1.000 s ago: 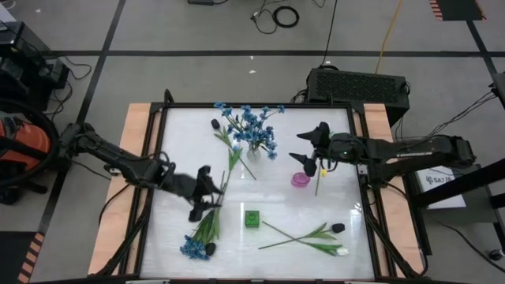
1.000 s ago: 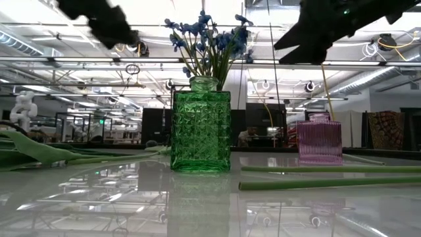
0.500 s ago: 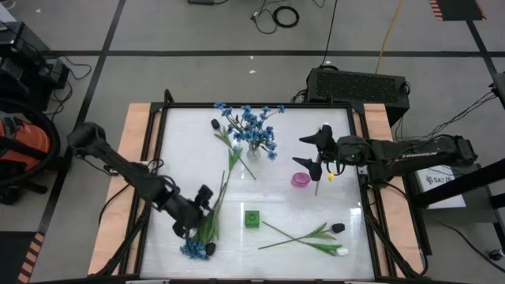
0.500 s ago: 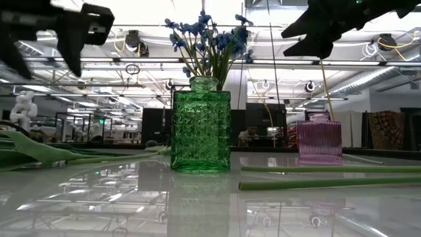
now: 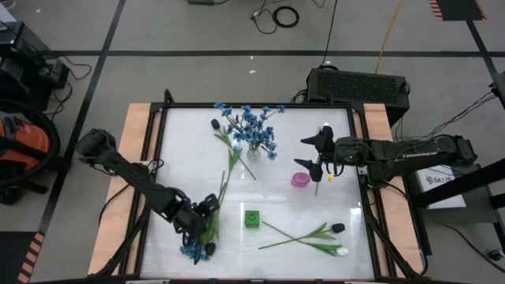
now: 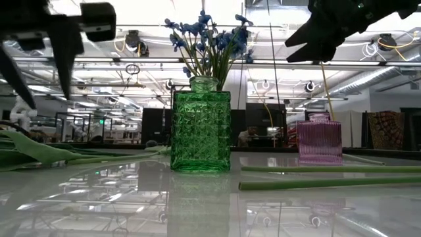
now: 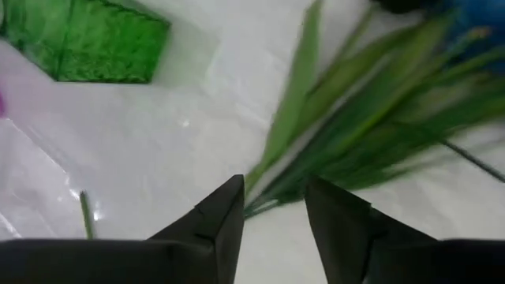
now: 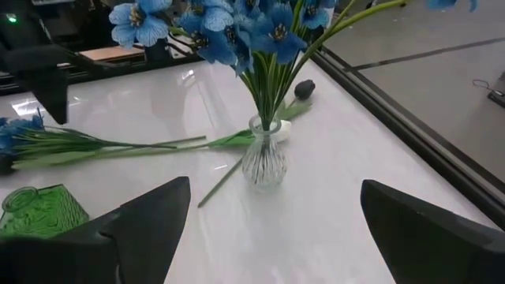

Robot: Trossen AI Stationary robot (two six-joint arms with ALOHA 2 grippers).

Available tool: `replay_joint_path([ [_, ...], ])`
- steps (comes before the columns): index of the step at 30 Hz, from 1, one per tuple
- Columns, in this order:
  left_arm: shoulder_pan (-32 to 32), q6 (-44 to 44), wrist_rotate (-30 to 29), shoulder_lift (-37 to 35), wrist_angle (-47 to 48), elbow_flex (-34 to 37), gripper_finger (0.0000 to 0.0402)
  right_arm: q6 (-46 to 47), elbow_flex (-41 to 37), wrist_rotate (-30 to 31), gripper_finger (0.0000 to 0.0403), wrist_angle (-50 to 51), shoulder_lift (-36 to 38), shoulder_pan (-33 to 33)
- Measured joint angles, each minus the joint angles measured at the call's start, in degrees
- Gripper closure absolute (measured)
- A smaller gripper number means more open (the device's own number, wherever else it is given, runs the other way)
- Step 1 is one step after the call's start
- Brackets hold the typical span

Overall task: Sort flowers into vase by color
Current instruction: Put the blue flowers into the transparent vase

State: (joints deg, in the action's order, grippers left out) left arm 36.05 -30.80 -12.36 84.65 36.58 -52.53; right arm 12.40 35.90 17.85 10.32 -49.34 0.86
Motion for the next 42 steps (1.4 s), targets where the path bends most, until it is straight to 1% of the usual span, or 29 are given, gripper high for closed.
replay_joint_path([
  [3,0.27,-2.39,4.76,-0.01,0.73,-0.29,0.0276,0.04,0.00,0.00,0.0040,-0.04,0.00,0.00],
  [4,0.37,-3.30,5.39,-0.01,1.47,-0.29,0.0279,0.24,0.00,0.00,0.0040,-0.08,0.00,0.00],
  [7,0.50,-5.87,5.05,0.19,3.09,-0.29,0.0281,0.40,0.00,0.00,0.0040,-0.08,0.00,0.00],
  [11,0.50,-5.27,3.30,2.13,0.59,-0.29,0.0275,0.61,0.00,-0.02,0.0040,-0.10,0.00,0.00],
  [14,0.84,-3.07,2.85,4.64,0.53,-0.27,0.0252,0.60,0.00,-0.07,0.0040,-0.10,-0.02,0.00],
  [16,0.93,-2.65,2.87,5.95,0.51,-0.27,0.0226,0.48,0.00,-0.07,0.0040,-0.12,0.00,0.00],
  [19,1.60,-3.18,1.51,7.85,2.03,-0.26,0.0181,0.38,0.00,-0.11,0.0040,-0.08,-0.02,0.00],
  [21,2.12,-5.25,1.31,8.67,3.07,-0.25,0.0158,0.27,0.00,-0.12,0.0040,0.14,-0.02,0.00],
  [23,2.61,-7.30,1.40,9.28,4.20,-0.25,0.0147,0.26,0.00,-0.13,0.0040,0.31,-0.02,0.00],
  [26,3.07,-7.55,1.81,10.44,3.59,-0.25,0.0145,0.28,0.00,-0.15,0.0040,0.38,-0.02,0.00],
  [31,3.76,-8.37,2.51,12.53,2.50,-0.45,0.0157,0.29,0.00,-0.13,0.0040,0.40,-0.02,0.00],
  [35,3.82,-9.09,2.66,13.29,2.51,-0.46,0.0184,0.39,0.00,-0.13,0.0040,0.42,-0.02,0.00],
  [38,3.78,-9.05,2.45,12.95,2.48,-0.40,0.0219,0.42,0.00,-0.11,0.0040,0.48,-0.02,0.00],
  [42,3.78,-8.94,1.80,12.34,2.69,-0.91,0.0283,0.42,0.00,-0.07,0.0040,0.50,-0.02,0.00],
])
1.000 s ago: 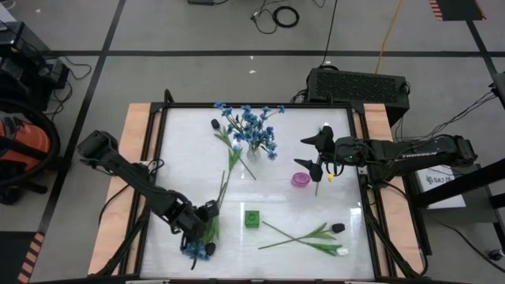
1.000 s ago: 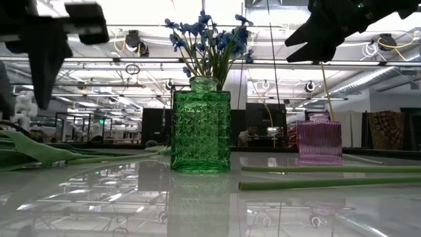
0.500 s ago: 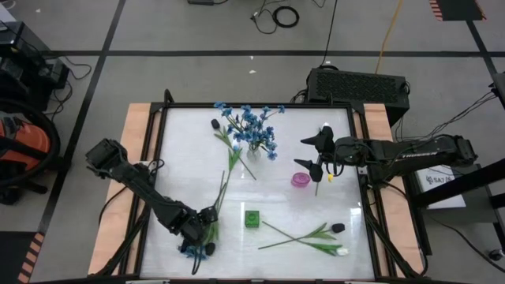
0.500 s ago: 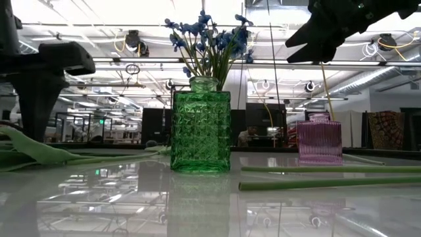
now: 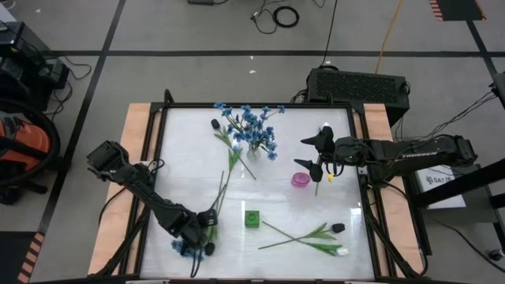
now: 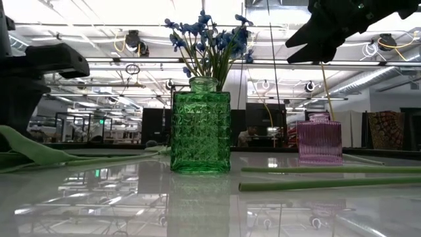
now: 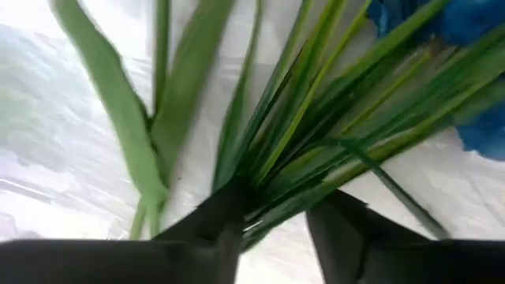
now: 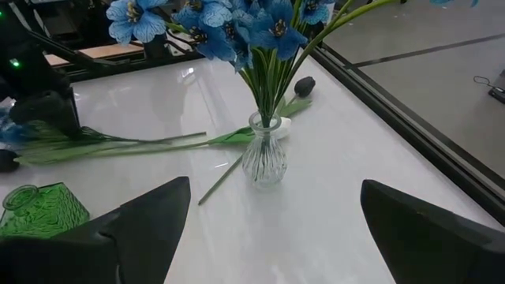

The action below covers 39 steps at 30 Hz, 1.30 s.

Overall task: Sort flowers into vase by color
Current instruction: Put the blue flowers into the transparent vase

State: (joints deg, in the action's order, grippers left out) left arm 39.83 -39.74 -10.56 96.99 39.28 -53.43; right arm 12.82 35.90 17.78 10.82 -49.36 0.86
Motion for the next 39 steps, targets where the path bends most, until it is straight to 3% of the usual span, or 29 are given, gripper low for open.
replay_joint_path([
  [7,-0.04,0.45,-0.54,-0.11,1.63,-3.16,0.0388,0.00,0.00,0.02,0.0040,0.03,0.00,0.00],
  [14,0.23,0.87,-1.92,-0.13,10.94,-9.04,0.0378,0.22,0.00,0.02,0.0040,0.27,0.00,0.00],
  [22,0.33,10.22,-1.25,-3.65,21.89,-20.01,0.0393,0.23,0.00,0.01,0.0040,0.14,0.03,0.00],
  [26,0.33,17.21,-2.65,-7.40,19.34,-23.92,0.0394,-0.58,0.00,0.04,0.0040,-2.19,0.97,0.00],
  [30,0.29,22.73,-11.96,-11.82,10.95,-25.32,0.0394,-1.87,0.00,0.07,0.0040,-5.63,2.16,1.07],
  [33,-0.63,21.65,-17.61,-14.81,4.17,-25.33,0.0395,-3.39,0.00,-0.09,0.0040,-8.96,2.23,3.53],
  [39,-7.07,18.38,-21.17,-18.80,-5.13,-25.25,0.0396,-9.39,0.00,0.12,0.0040,-21.78,2.21,9.61],
])
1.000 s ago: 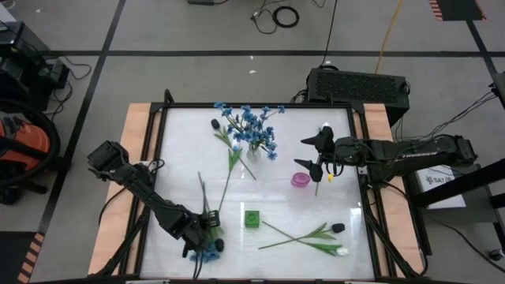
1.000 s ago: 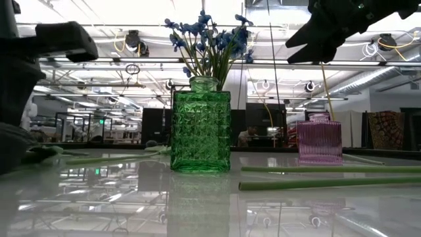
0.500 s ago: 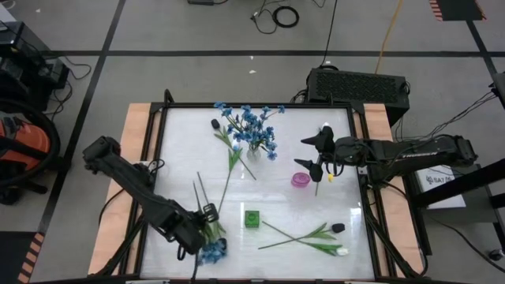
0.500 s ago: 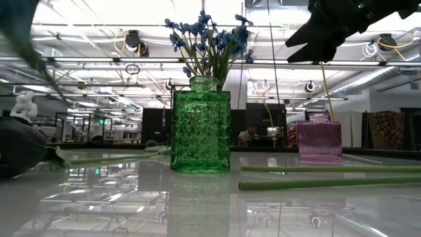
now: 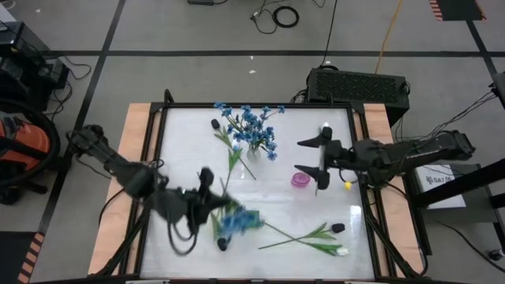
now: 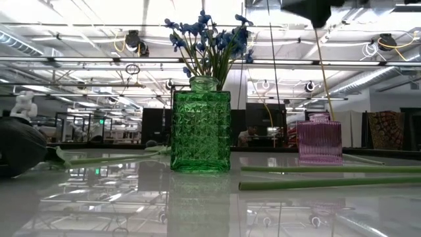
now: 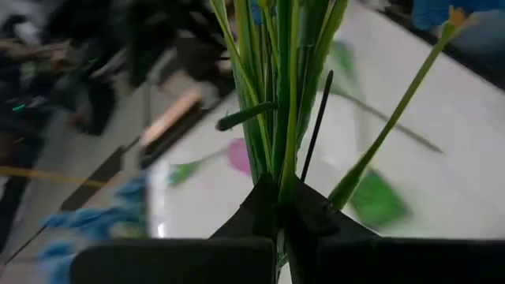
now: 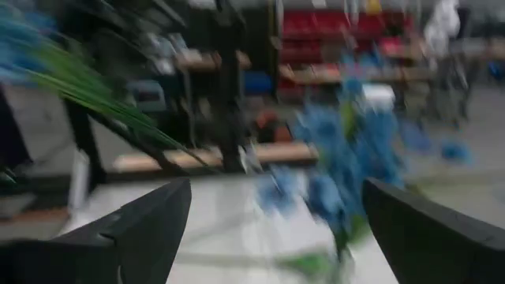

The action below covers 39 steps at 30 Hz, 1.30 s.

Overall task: Sort flowers into vase by color
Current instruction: Put the blue flowers into the transparent vase

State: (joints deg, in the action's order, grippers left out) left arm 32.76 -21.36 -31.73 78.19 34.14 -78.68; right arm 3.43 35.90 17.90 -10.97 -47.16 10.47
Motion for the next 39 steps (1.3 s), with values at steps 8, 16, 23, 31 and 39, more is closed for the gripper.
replay_joint_path([
  [8,-12.15,-3.20,6.40,-2.31,-24.89,7.41,0.0396,-7.82,1.81,1.93,0.0040,-11.27,-4.44,7.77],
  [16,-15.59,-0.38,8.99,-1.81,-44.41,14.84,0.0397,-12.22,12.98,10.15,0.0040,-9.85,-17.07,12.44],
  [23,-15.39,1.20,5.48,-1.79,-47.12,22.48,0.0397,-12.59,20.39,10.77,0.0040,-5.32,-27.35,12.13],
  [31,-15.14,-6.34,0.32,-1.76,-64.11,31.72,0.0397,-12.86,23.76,10.96,0.0040,-0.27,-29.92,10.96],
  [39,-17.94,-12.48,2.41,-1.72,-87.26,43.26,0.0397,-10.20,23.78,16.90,0.0040,9.88,-24.86,12.10],
])
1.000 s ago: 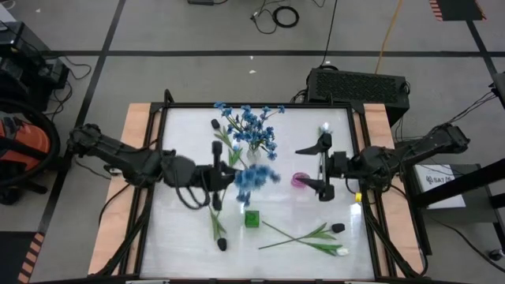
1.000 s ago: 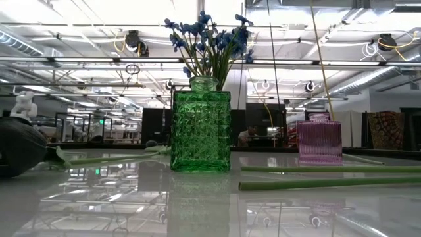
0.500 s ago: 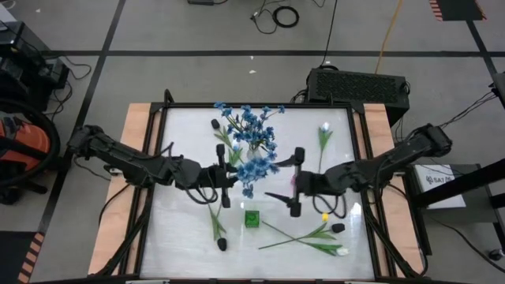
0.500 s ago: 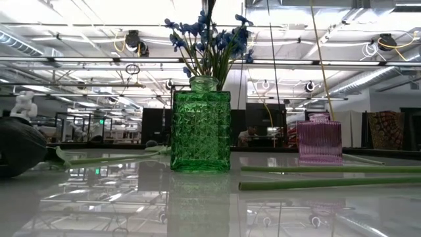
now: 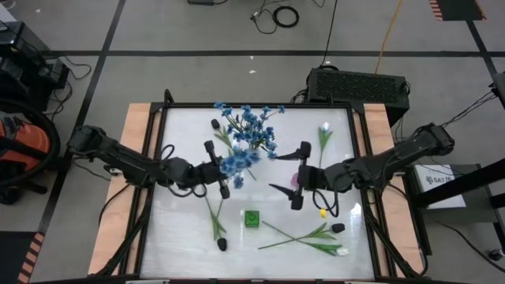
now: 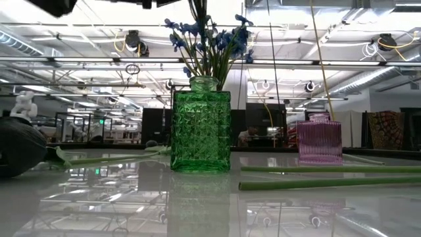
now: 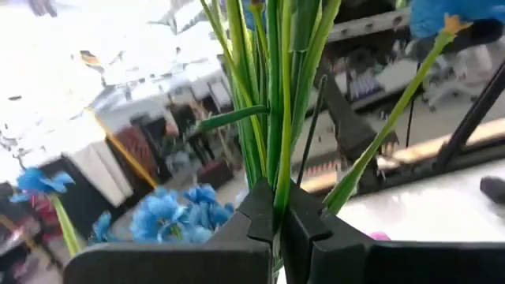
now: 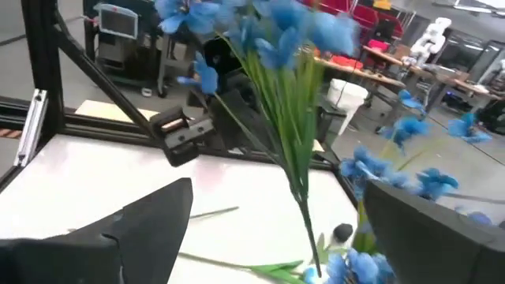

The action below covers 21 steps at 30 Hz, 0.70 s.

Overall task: Sort flowers into vase by color
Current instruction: Put the blue flowers into the transparent vase

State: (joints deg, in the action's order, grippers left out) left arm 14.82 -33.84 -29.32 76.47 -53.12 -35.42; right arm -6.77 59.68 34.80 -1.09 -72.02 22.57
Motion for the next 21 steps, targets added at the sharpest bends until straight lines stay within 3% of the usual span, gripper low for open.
replay_joint_path([
  [5,-3.32,0.50,2.57,-0.02,-5.17,4.17,0.0397,1.29,0.00,-0.08,0.0040,3.40,2.12,0.83],
  [11,-7.48,4.49,8.36,0.02,-4.81,4.94,0.0397,1.16,0.00,-0.10,0.0040,4.46,2.30,1.18],
  [21,-11.99,7.53,12.52,0.73,-5.10,6.44,0.0397,1.40,0.00,-0.10,0.0040,5.99,2.30,1.16],
])
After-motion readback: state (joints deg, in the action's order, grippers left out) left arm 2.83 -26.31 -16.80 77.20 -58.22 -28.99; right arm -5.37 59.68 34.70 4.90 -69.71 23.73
